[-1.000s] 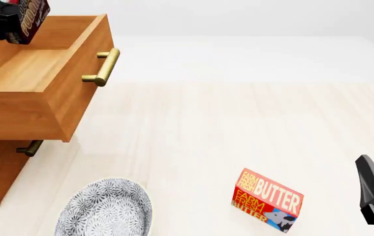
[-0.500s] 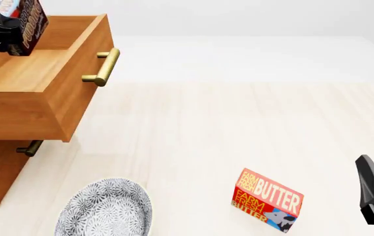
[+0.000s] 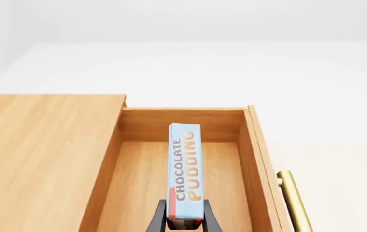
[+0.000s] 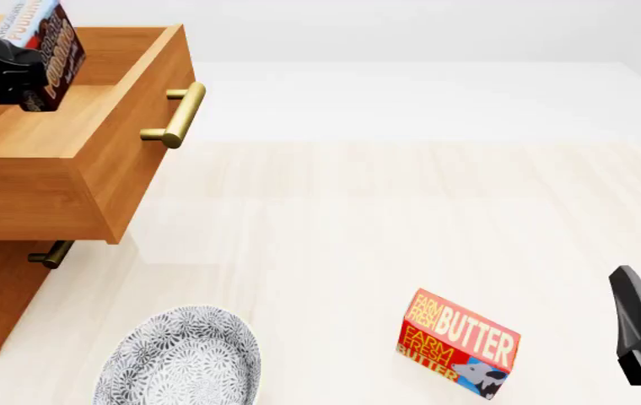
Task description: Put the chocolate pudding in the top drawer of the cabinet and close it.
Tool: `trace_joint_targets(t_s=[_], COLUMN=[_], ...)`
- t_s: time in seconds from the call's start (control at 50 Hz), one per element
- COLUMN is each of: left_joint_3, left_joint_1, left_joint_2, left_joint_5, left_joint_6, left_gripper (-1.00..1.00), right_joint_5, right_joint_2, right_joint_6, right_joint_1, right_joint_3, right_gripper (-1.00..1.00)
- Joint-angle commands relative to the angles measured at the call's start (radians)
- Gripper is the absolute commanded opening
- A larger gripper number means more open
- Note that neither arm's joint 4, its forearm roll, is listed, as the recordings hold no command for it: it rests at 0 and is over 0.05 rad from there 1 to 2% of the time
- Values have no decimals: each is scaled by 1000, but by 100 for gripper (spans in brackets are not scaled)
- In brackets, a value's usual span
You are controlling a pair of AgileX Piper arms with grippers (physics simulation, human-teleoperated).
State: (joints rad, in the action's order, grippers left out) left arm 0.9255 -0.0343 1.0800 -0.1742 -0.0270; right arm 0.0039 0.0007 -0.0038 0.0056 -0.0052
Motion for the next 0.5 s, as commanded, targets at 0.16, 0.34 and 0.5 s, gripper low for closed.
trace_joint_targets(t_s=[0.16,0.34,0.5], left_joint_3=[11,30,35], left_joint_1=[-1,-1,-4], left_joint_2=[56,87,112], left_joint_5=[26,37,51], left_joint_6=[1,10,14], left_gripper=[-100,-100,-100], right_joint_5=[0,0,0], right_joint_2=[0,0,0], right_joint_6=[0,0,0], right_joint_1=[0,0,0], right_joint_3=[0,0,0], right_gripper=[100,100,100])
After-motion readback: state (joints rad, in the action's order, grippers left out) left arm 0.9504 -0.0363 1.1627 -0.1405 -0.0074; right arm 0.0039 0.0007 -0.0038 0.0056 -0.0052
